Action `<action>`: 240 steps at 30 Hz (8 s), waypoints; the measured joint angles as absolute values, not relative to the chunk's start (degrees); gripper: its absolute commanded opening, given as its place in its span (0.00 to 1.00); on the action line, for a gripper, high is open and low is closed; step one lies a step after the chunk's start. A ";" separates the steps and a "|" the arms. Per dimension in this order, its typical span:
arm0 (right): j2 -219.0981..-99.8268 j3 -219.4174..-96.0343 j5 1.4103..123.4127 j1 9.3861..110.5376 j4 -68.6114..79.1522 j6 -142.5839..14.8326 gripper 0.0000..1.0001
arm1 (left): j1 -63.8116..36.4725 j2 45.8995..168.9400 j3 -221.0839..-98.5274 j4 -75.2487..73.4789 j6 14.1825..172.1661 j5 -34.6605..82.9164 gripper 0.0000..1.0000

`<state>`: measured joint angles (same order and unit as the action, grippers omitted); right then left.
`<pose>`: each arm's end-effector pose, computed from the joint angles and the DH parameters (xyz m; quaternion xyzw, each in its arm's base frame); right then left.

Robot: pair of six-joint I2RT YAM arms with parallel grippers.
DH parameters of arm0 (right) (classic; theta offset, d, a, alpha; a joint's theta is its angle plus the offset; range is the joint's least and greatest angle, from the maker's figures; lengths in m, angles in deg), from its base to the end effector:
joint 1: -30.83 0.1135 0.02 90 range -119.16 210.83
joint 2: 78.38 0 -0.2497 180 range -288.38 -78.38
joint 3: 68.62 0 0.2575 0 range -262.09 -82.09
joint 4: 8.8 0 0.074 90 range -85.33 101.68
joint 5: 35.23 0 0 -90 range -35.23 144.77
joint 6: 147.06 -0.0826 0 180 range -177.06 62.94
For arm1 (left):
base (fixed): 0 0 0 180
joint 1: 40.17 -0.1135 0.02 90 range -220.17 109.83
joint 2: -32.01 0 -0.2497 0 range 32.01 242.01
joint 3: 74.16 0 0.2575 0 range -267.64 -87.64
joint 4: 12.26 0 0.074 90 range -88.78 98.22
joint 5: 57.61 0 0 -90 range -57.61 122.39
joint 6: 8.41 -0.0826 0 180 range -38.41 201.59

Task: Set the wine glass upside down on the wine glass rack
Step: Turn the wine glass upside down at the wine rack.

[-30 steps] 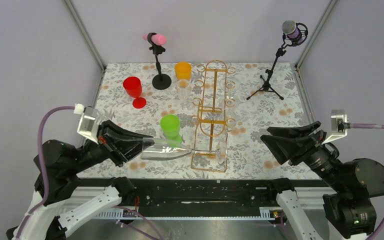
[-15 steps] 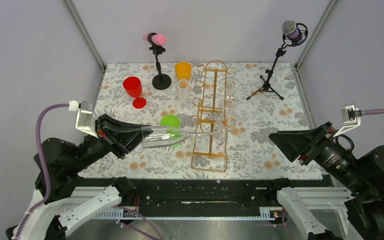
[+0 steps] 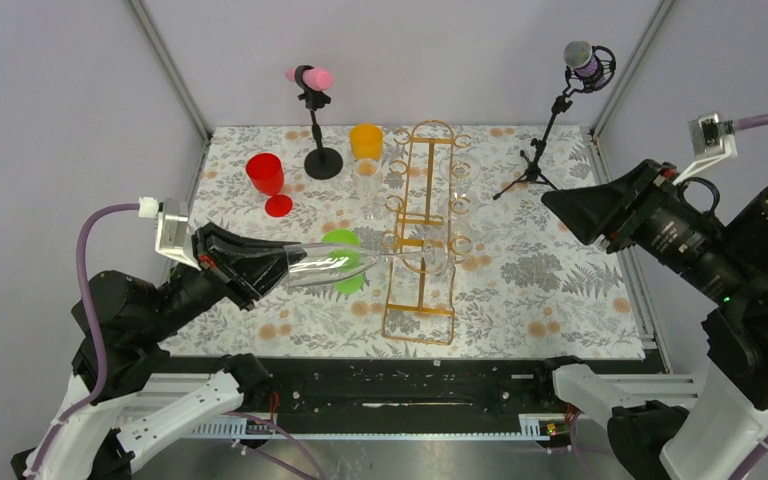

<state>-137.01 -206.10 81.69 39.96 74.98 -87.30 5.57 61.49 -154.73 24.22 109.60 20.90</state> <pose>0.0799 0.0507 0.5667 -0.0234 0.7333 0.3830 0.5613 0.0680 -0.0933 0.4758 0.1720 0.5889 -0.5214 0.5931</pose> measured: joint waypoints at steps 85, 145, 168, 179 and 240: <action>-140.86 -185.35 34.87 95.65 56.33 -85.51 0.00 | 5.57 60.96 -158.92 26.89 102.33 27.29 0.59; -147.22 -175.61 35.74 120.24 28.27 6.07 0.00 | 5.57 72.24 -162.92 28.90 100.77 -0.82 0.66; -147.39 -175.39 34.28 121.84 22.98 7.91 0.00 | 5.57 72.63 -159.47 26.78 102.13 -0.80 0.27; -147.39 -175.39 34.24 122.03 23.05 8.56 0.00 | 5.57 72.81 -159.47 26.34 102.46 -0.80 0.00; -132.31 -158.51 12.38 121.36 7.75 -0.48 0.65 | 5.57 64.79 -142.99 22.08 93.76 8.03 0.00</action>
